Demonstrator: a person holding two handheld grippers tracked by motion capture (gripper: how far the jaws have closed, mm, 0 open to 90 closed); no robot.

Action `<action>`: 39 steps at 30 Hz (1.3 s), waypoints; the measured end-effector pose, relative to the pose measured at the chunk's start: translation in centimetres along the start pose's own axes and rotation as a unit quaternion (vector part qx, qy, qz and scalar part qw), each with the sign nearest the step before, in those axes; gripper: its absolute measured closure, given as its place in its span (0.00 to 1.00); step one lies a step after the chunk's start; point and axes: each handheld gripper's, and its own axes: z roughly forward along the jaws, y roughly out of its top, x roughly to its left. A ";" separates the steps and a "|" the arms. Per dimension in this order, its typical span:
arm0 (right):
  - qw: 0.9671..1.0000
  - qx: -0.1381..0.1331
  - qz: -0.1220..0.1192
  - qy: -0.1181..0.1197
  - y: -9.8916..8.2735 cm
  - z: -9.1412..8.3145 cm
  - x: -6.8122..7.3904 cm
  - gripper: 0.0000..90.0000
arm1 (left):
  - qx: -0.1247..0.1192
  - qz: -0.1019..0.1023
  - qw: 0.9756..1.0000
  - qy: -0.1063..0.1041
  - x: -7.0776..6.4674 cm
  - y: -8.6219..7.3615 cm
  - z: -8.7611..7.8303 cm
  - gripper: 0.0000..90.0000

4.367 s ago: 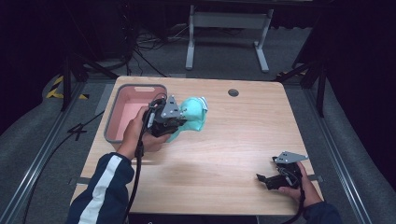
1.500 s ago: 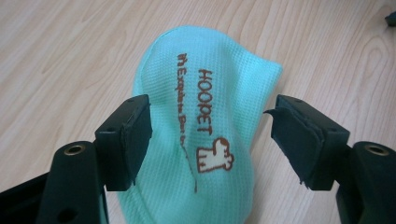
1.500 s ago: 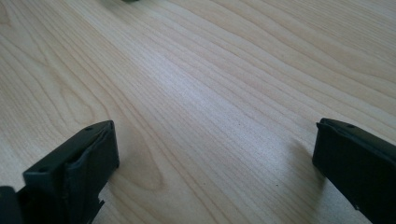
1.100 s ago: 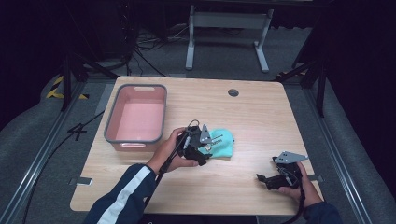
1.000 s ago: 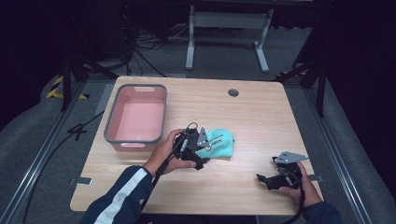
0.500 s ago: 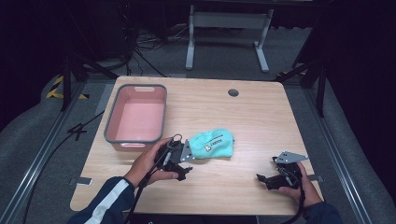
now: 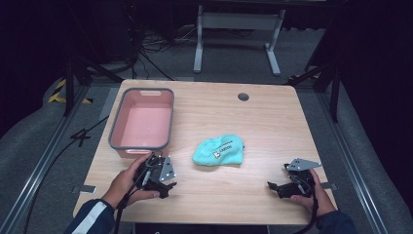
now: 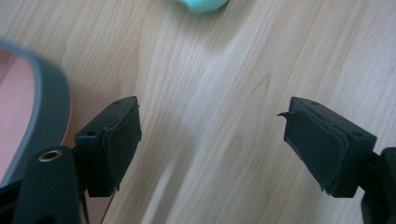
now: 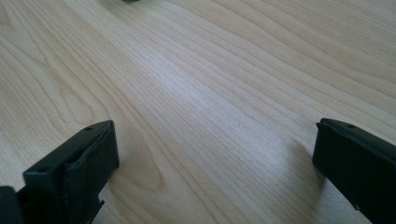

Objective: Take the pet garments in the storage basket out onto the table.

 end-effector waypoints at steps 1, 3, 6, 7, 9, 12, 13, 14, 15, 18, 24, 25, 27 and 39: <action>1.000 0.000 0.000 0.000 0.0 0.0 0.0 0.01 | 0.003 -0.003 1.000 0.000 0.0 -0.3 -0.1 0.21; 1.000 0.000 0.000 0.000 0.0 0.0 0.0 0.01 | 0.007 -0.008 1.000 0.004 0.1 -1.2 -0.3 0.21; 1.000 0.000 0.000 0.000 0.0 0.0 0.0 0.01 | 0.016 -0.016 1.000 0.000 0.2 -2.4 -0.5 0.21; 1.000 0.000 0.000 0.000 0.0 0.0 0.0 0.01 | 0.021 -0.015 1.000 -0.001 0.2 -2.8 -0.6 0.21; 1.000 0.000 0.000 0.000 0.0 0.0 0.0 0.01 | 0.022 -0.014 1.000 0.002 0.2 -3.5 -0.5 0.21; 1.000 0.000 0.000 0.000 0.0 0.0 0.0 0.01 | 0.030 -0.018 0.999 0.001 0.3 -5.0 -0.6 0.21; 1.000 0.000 0.000 0.000 0.0 0.0 0.0 0.01 | 0.030 -0.021 0.999 0.000 0.3 -5.4 -0.6 0.21; 1.000 0.000 0.000 0.000 0.0 0.0 0.0 0.01 | 0.030 -0.025 0.999 0.000 0.3 -5.8 -0.7 0.21; 1.000 0.000 0.001 0.000 0.0 0.0 0.0 0.01 | 0.033 -0.031 0.999 -0.003 0.3 -6.5 -0.8 0.21; 1.000 0.000 0.002 -0.001 0.0 0.0 0.0 0.01 | 0.027 -0.045 0.999 -0.007 0.5 -7.9 -1.0 0.20; 1.000 0.000 0.001 -0.002 -0.1 0.0 0.0 0.01 | -0.026 -0.087 0.995 -0.033 1.7 -11.4 -1.8 0.20; 1.000 0.000 0.001 -0.003 -0.1 0.0 0.0 0.01 | -0.022 -0.088 0.995 -0.031 1.9 -11.8 -1.8 0.20; 1.000 0.000 0.002 -0.003 -0.1 0.0 0.0 0.01 | -0.020 -0.100 0.994 -0.030 2.3 -12.5 -1.8 0.20; 1.000 0.000 0.002 -0.003 -0.1 -0.1 0.0 0.01 | -0.076 -0.217 0.972 -0.056 3.5 -16.6 -1.5 0.16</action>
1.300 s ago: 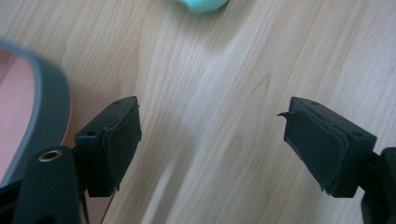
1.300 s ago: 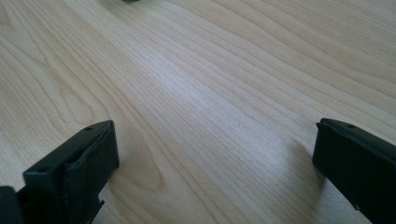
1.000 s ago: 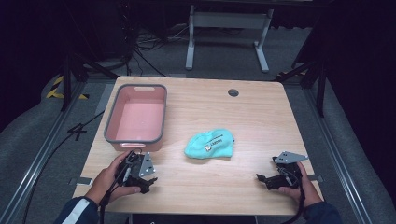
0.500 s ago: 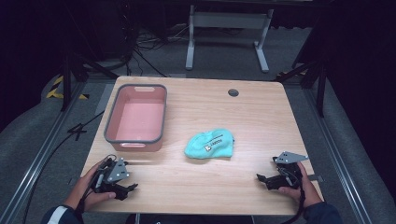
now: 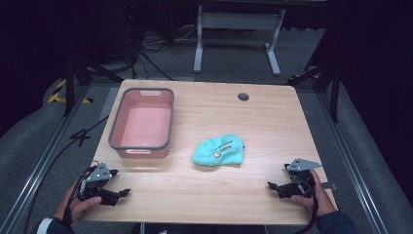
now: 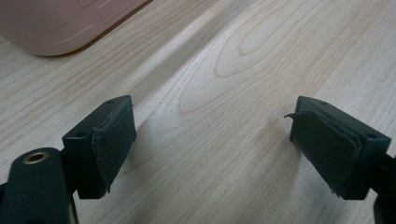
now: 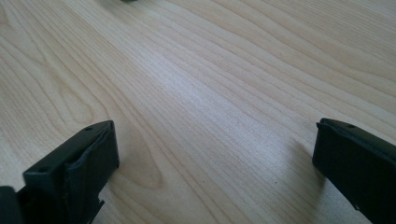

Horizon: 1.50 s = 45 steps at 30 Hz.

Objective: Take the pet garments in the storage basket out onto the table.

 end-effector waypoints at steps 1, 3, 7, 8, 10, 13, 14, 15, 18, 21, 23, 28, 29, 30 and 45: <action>1.000 0.000 0.000 0.000 0.0 0.0 0.0 0.01 | -0.006 0.001 1.000 0.005 0.0 -0.1 0.0 0.16; 1.000 0.000 -0.002 0.001 0.0 0.0 0.0 0.01 | -0.009 -0.008 1.000 0.008 -0.2 -0.2 0.0 0.16; 1.000 0.000 0.000 0.002 0.0 0.0 0.0 0.01 | -0.007 -0.009 1.000 0.014 -0.3 -0.2 0.0 0.16; 1.000 0.000 0.001 0.002 0.0 0.0 0.0 0.01 | -0.008 -0.009 1.000 0.015 -0.3 -0.2 0.0 0.16; 1.000 0.001 -0.001 0.001 0.0 0.0 0.0 0.01 | -0.008 -0.009 1.000 0.015 -0.3 -0.2 0.0 0.16; 1.000 0.000 -0.001 0.000 0.0 0.0 0.0 0.01 | -0.008 -0.009 1.000 0.015 -0.3 -0.2 0.0 0.16; 1.000 0.000 0.000 0.000 0.0 0.0 0.0 0.01 | -0.008 -0.008 1.000 0.015 -0.3 -0.2 0.0 0.16; 1.000 0.000 0.000 0.000 0.0 0.0 0.0 0.01 | -0.008 -0.009 1.000 0.015 -0.3 -0.2 0.0 0.16; 1.000 0.000 0.000 -0.001 0.0 0.0 0.0 0.01 | -0.008 -0.008 1.000 0.016 -0.3 -0.2 0.0 0.16; 1.000 0.000 0.000 -0.001 0.0 0.0 0.0 0.01 | -0.008 -0.008 1.000 0.016 -0.3 -0.2 0.0 0.16; 1.000 0.000 0.000 -0.001 0.0 0.0 0.0 0.01 | -0.009 -0.008 1.000 0.016 -0.3 -0.2 0.0 0.16; 1.000 0.000 0.000 0.000 0.0 0.0 0.0 0.01 | -0.009 -0.008 1.000 0.016 -0.3 -0.2 0.0 0.16; 1.000 0.000 0.000 0.000 0.0 0.0 0.0 0.01 | -0.008 -0.008 1.000 0.016 -0.3 -0.2 0.0 0.16; 1.000 0.000 0.000 -0.001 0.0 0.0 0.0 0.01 | -0.008 -0.008 1.000 0.016 -0.3 -0.2 0.0 0.16; 1.000 0.000 0.000 0.000 0.0 0.0 0.0 0.01 | -0.008 -0.008 1.000 0.015 -0.3 -0.2 0.0 0.16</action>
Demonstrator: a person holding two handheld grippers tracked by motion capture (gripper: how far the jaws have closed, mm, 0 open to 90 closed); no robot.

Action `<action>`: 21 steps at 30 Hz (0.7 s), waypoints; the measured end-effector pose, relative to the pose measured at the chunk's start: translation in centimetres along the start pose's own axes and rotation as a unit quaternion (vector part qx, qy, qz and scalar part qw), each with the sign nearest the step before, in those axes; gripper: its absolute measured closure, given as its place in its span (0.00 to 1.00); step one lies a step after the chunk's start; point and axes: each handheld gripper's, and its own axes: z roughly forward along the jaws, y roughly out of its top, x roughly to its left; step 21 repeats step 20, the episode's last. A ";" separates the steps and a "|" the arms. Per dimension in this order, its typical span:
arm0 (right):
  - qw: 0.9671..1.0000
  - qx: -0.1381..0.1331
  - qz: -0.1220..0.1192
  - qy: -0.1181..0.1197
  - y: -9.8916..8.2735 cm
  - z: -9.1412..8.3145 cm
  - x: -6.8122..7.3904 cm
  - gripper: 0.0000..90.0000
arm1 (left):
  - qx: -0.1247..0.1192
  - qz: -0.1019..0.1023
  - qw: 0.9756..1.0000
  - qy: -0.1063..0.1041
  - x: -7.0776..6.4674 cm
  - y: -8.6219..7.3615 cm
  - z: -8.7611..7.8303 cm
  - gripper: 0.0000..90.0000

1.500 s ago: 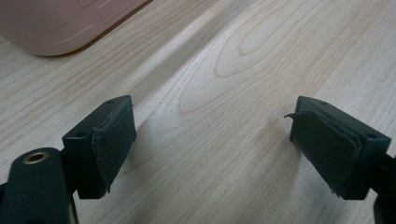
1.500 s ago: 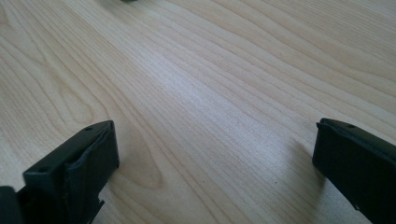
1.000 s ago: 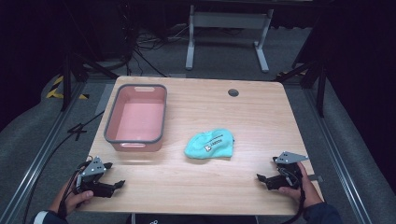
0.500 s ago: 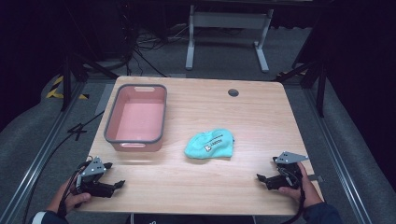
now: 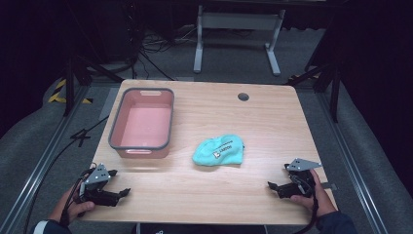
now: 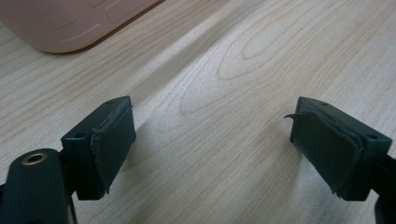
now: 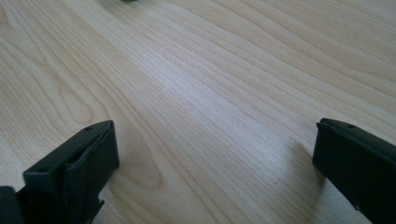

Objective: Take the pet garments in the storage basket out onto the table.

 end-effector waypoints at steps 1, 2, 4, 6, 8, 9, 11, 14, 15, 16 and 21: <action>1.000 0.000 0.000 0.000 0.0 0.0 0.0 0.01 | 0.000 0.000 1.000 0.000 0.0 0.0 0.0 0.16; 1.000 0.000 0.000 0.000 0.0 0.0 0.0 0.01 | 0.000 -0.002 1.000 0.000 0.0 0.0 0.0 0.16; 1.000 0.000 0.000 0.000 0.0 0.0 0.0 0.01 | 0.000 -0.002 1.000 -0.002 0.0 0.0 0.0 0.16; 1.000 0.000 0.000 0.000 0.0 0.0 0.0 0.01 | 0.002 -0.005 1.000 -0.004 0.0 0.0 0.0 0.15; 1.000 0.000 0.000 0.000 0.0 0.0 0.0 0.01 | 0.002 -0.005 1.000 -0.003 0.0 0.0 0.0 0.15; 1.000 0.000 0.000 0.000 0.0 0.0 0.0 0.01 | 0.002 -0.005 1.000 -0.003 0.0 0.0 0.0 0.15; 1.000 0.000 0.000 0.000 0.0 0.0 0.0 0.01 | 0.002 -0.005 1.000 -0.003 0.0 0.0 0.0 0.15; 1.000 0.000 0.000 0.000 0.0 0.0 0.0 0.01 | 0.000 -0.005 1.000 -0.002 0.0 0.0 0.1 0.15; 1.000 -0.001 0.000 0.000 0.0 0.0 0.0 0.01 | 0.000 -0.005 1.000 -0.002 0.0 0.0 0.0 0.15; 1.000 -0.001 0.000 0.000 0.0 0.0 0.0 0.01 | 0.000 -0.006 1.000 -0.003 0.0 0.0 0.1 0.15; 1.000 -0.001 0.000 0.000 0.0 0.0 0.0 0.01 | 0.000 -0.006 1.000 -0.002 0.0 0.0 0.1 0.15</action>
